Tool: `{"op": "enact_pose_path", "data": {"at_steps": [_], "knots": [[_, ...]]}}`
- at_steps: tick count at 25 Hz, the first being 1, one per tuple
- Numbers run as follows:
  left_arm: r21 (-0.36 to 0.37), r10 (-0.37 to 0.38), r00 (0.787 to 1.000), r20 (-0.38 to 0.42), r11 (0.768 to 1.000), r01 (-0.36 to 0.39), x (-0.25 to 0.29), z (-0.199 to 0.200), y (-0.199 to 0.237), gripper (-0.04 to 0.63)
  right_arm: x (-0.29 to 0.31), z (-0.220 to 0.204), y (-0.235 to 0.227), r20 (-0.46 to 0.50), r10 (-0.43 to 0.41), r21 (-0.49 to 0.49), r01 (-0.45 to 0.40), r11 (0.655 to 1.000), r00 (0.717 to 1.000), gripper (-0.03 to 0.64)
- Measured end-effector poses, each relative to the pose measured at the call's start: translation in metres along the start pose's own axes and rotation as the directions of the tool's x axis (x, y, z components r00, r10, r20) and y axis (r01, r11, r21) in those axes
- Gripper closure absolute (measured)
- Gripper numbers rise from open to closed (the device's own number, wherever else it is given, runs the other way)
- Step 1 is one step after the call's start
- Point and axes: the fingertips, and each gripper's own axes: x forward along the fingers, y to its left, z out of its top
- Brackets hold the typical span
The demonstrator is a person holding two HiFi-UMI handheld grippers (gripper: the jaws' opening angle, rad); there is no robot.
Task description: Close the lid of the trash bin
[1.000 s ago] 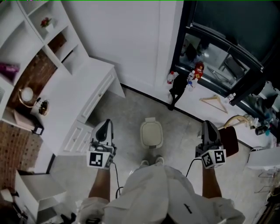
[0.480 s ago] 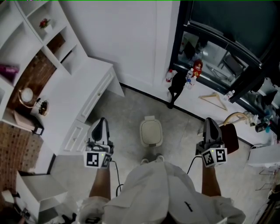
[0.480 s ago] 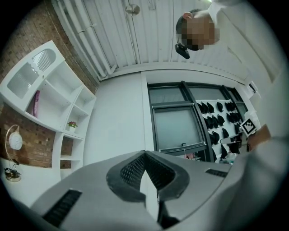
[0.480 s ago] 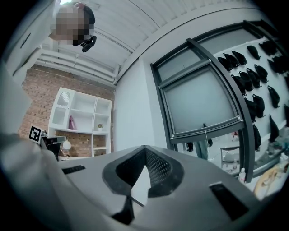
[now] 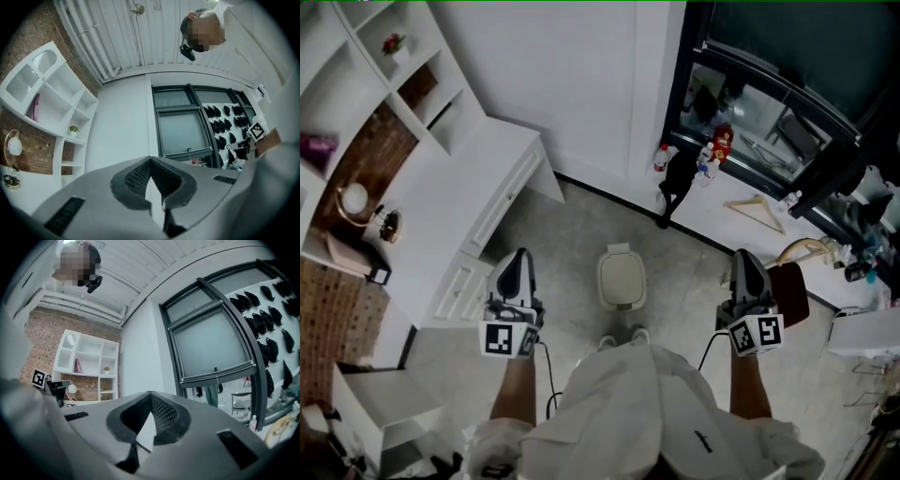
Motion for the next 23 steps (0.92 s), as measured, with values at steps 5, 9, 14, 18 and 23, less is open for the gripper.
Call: {"op": "enact_pose_path", "data": {"at_steps": [5,9,14,18,23], "knots": [[-0.018,-0.007,1.0,0.026,1.0,0.007,0.001,0.006,-0.004,0.571,0.002,0.0,0.004,-0.006,0.015,-0.003,-0.015,1.0,1.0,0.6],[-0.015,-0.011,1.0,0.013,1.0,0.011,0.0,0.006,-0.003,0.571,0.004,0.0,0.007,-0.007,0.02,-0.005,-0.02,1.0,1.0,0.6],[-0.018,-0.02,1.0,0.015,1.0,0.021,0.002,0.004,-0.003,0.571,0.005,-0.001,0.008,-0.013,0.021,-0.006,-0.021,1.0,1.0,0.6],[-0.001,-0.013,1.0,-0.019,1.0,0.013,0.002,-0.004,0.002,0.571,0.007,-0.002,0.01,-0.019,0.02,-0.007,-0.02,1.0,1.0,0.6],[-0.026,-0.024,1.0,0.015,0.999,0.024,0.006,0.002,0.0,0.571,0.009,-0.003,0.008,-0.022,0.013,-0.004,-0.013,1.0,1.0,0.6]]}}
